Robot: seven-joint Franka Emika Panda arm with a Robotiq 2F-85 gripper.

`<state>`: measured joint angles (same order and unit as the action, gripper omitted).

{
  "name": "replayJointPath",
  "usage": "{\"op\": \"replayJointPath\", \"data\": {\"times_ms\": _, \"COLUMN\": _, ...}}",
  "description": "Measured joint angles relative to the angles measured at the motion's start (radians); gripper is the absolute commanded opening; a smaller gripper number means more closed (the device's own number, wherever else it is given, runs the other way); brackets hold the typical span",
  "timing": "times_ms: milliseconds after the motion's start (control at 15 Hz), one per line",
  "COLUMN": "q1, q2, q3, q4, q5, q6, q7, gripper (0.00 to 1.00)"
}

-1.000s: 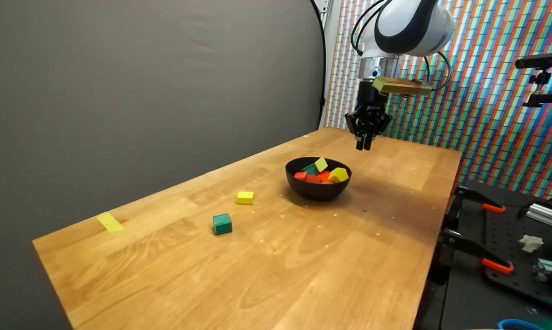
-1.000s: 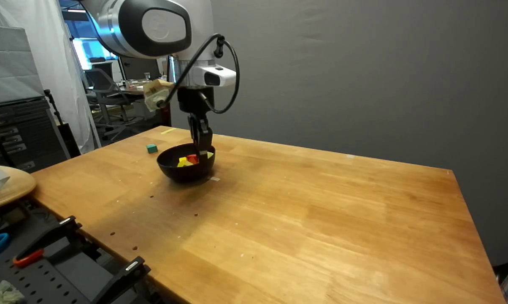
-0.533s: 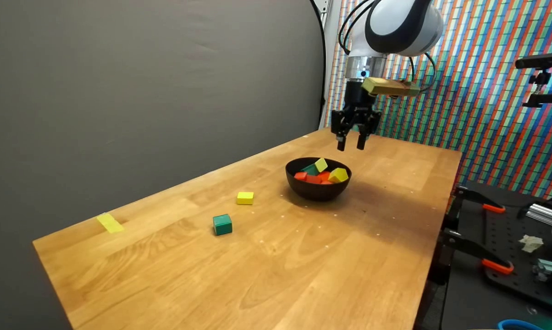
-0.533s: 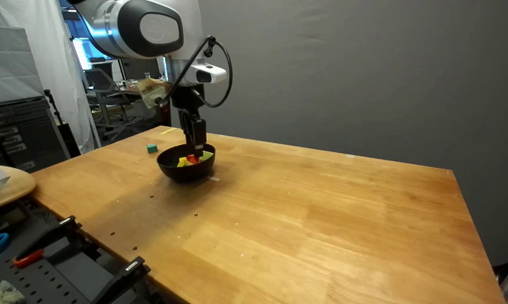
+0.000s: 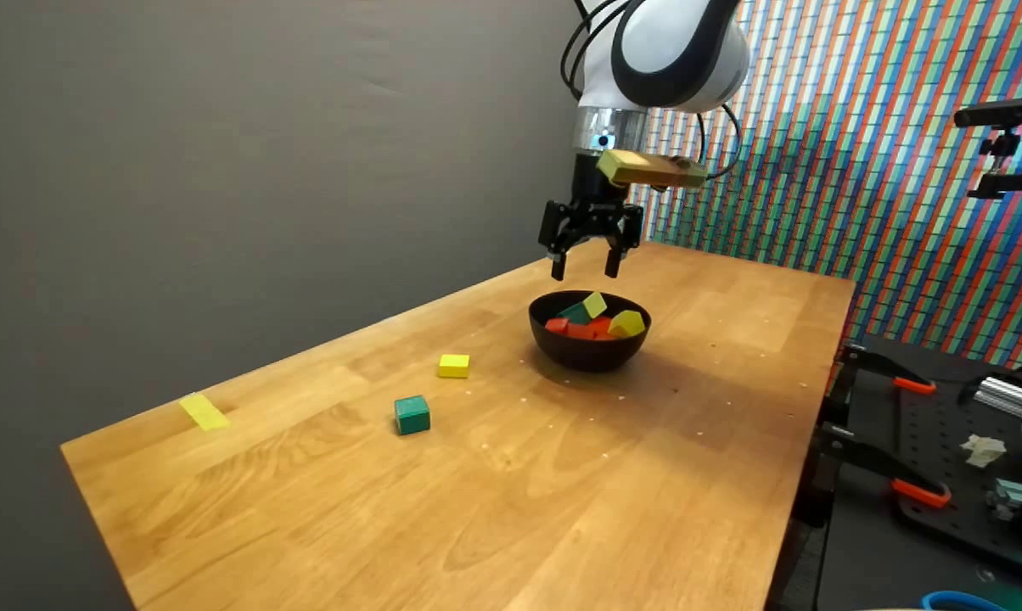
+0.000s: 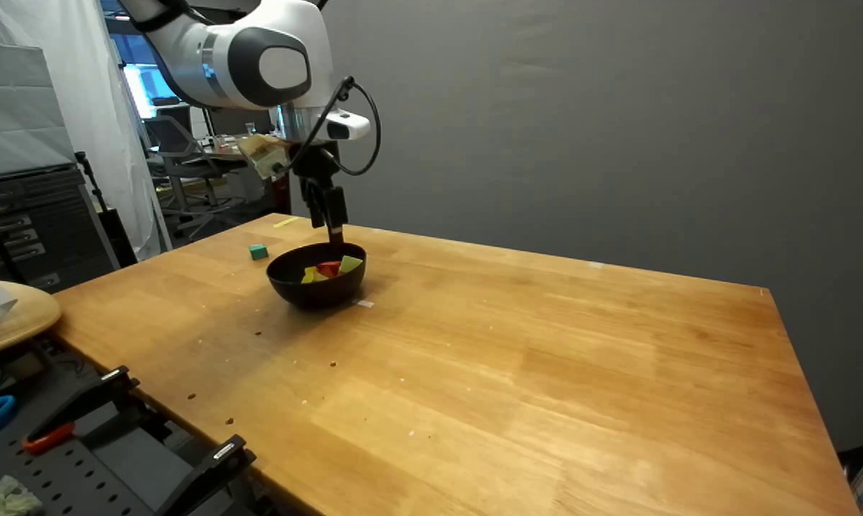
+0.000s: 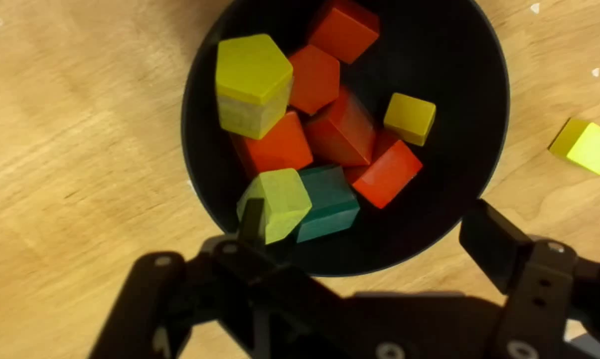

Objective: Remove the objects from the bowl and place them on the table one by one

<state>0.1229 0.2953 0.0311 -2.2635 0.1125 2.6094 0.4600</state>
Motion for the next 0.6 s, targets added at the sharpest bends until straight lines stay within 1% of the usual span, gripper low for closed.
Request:
{"op": "replayJointPath", "data": {"times_ms": 333, "q1": 0.000, "q2": 0.159, "q3": -0.015, "q4": 0.118, "q5": 0.004, "q6": 0.000, "q7": 0.013, "gripper": 1.00}}
{"op": "replayJointPath", "data": {"times_ms": 533, "q1": 0.000, "q2": 0.191, "q3": -0.024, "q4": 0.141, "q5": 0.012, "q6": -0.003, "q7": 0.022, "gripper": 1.00}}
{"op": "replayJointPath", "data": {"times_ms": 600, "q1": 0.001, "q2": 0.191, "q3": -0.028, "q4": 0.140, "q5": 0.012, "q6": -0.003, "q7": 0.029, "gripper": 0.96}}
